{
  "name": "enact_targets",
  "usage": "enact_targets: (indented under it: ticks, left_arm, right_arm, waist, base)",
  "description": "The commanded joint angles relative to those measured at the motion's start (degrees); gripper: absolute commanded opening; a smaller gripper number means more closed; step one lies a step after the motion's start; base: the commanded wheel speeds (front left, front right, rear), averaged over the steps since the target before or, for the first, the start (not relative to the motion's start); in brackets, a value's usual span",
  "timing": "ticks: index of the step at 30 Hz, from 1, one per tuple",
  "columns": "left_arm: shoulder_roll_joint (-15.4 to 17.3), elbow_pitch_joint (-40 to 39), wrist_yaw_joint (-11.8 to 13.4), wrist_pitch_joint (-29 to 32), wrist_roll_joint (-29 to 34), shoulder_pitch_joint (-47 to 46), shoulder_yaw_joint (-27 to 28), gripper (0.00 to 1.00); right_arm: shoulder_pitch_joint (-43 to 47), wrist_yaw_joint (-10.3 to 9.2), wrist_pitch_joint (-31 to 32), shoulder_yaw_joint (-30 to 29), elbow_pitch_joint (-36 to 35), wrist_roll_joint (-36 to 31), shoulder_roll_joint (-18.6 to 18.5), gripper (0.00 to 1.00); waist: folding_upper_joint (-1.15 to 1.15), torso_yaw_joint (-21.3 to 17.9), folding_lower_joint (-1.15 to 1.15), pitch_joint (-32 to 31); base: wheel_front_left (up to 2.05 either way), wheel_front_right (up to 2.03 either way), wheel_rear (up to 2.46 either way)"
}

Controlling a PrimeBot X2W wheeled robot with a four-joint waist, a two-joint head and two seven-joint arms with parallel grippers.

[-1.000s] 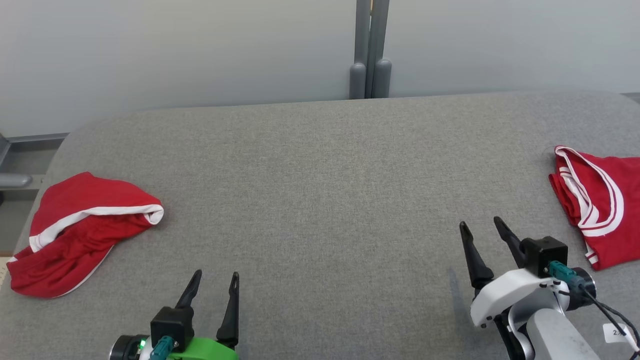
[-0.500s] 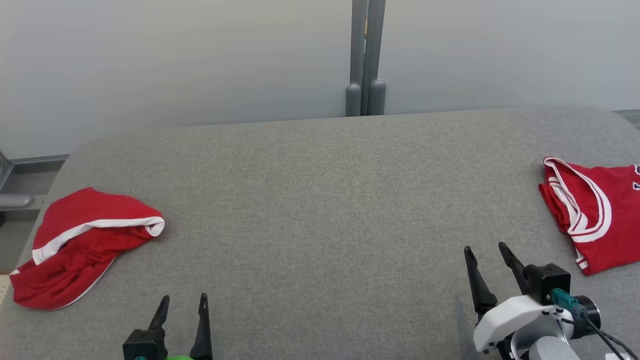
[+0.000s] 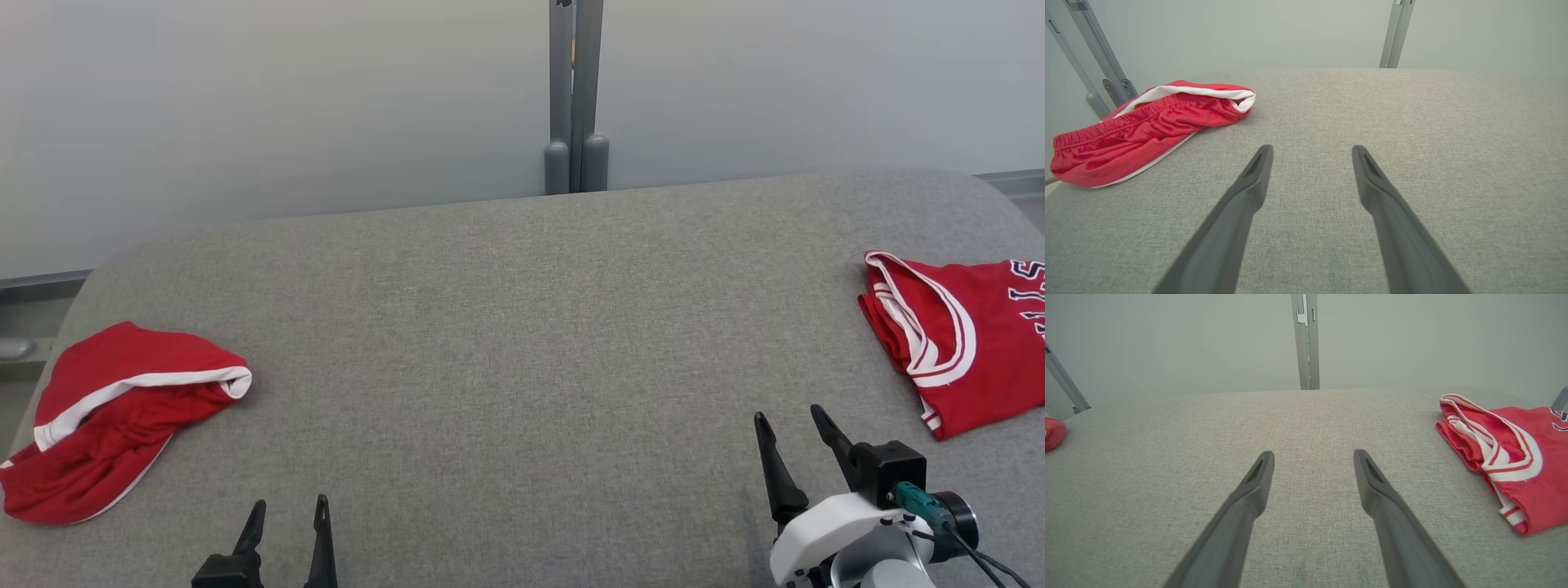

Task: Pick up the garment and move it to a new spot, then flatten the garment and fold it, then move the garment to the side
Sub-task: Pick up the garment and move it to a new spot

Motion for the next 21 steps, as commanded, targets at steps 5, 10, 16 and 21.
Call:
enact_targets:
  ticks: [5,10,16,21]
  left_arm:
    - [0.10,0.18,0.14,0.04,-0.04,0.66,0.17,1.00]
    - [0.10,0.34,0.16,0.05,0.01,0.54,-0.09,1.00]
    - [0.12,0.53,0.55,0.04,0.15,0.27,0.78,1.00]
    - [0.13,0.72,0.39,0.04,0.54,0.49,2.37,1.00]
  right_arm:
    - [0.66,-0.10,0.01,-0.23,-0.16,0.08,0.05,1.00]
    - [0.91,-0.10,0.01,-0.21,-0.11,0.25,0.12,1.00]
    - [1.00,-0.10,0.01,0.18,0.03,0.54,0.17,1.00]
    - [0.94,-0.10,0.01,1.32,0.22,0.88,0.24,1.00]
  waist:
    - [0.00,0.23,0.00,0.08]
    - [0.00,1.23,0.00,0.39]
    - [0.00,4.57,0.00,0.95]
    - [0.00,9.34,0.00,1.38]
  base:
    - [0.00,0.00,0.00]
    - [0.00,0.00,0.00]
    - [0.00,0.00,0.00]
    - [0.00,0.00,0.00]
